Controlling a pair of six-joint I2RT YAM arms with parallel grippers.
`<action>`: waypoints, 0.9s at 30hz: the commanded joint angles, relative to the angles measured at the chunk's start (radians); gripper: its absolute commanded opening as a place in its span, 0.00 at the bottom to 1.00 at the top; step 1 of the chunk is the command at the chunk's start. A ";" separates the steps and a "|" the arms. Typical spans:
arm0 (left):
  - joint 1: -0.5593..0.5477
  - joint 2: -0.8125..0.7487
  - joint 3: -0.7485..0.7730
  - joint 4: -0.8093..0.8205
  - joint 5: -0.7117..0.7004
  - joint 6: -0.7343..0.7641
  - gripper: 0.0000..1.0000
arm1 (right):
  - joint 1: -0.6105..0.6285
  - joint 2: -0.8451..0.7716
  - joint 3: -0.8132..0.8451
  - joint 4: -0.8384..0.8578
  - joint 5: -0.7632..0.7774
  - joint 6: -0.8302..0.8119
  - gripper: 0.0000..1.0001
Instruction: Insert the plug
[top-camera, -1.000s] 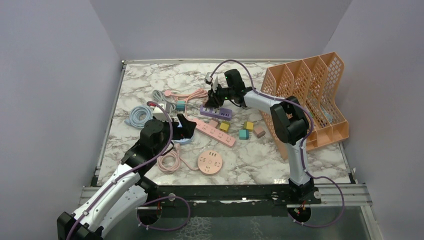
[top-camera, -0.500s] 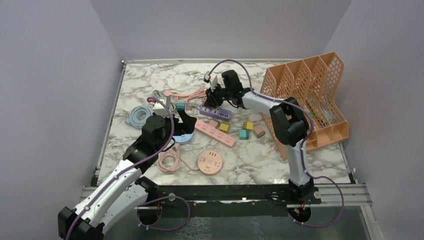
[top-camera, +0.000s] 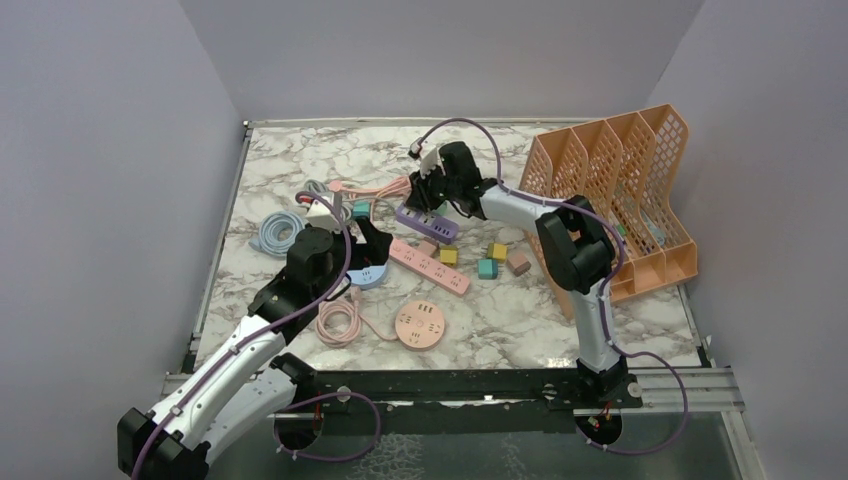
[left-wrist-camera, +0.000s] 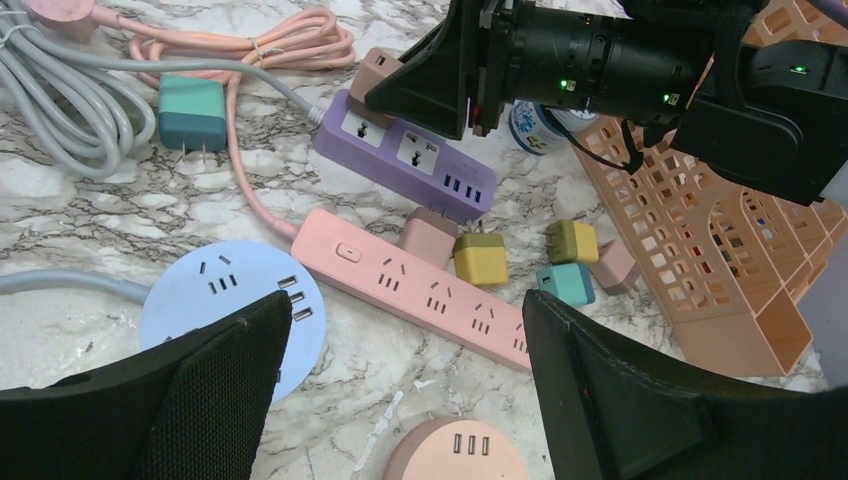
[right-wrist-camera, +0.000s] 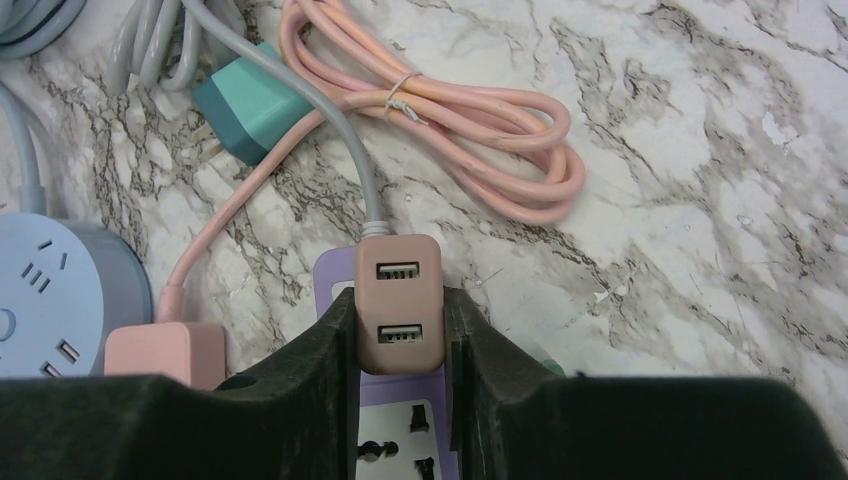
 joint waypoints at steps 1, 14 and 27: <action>-0.001 0.007 0.029 -0.002 -0.029 0.002 0.88 | 0.017 0.151 -0.124 -0.311 0.219 0.069 0.01; -0.001 -0.017 0.026 -0.016 -0.031 0.009 0.88 | 0.123 -0.019 -0.354 -0.072 0.262 -0.049 0.02; -0.001 -0.025 0.026 -0.029 -0.040 0.007 0.88 | 0.124 0.130 -0.178 -0.307 0.314 0.049 0.04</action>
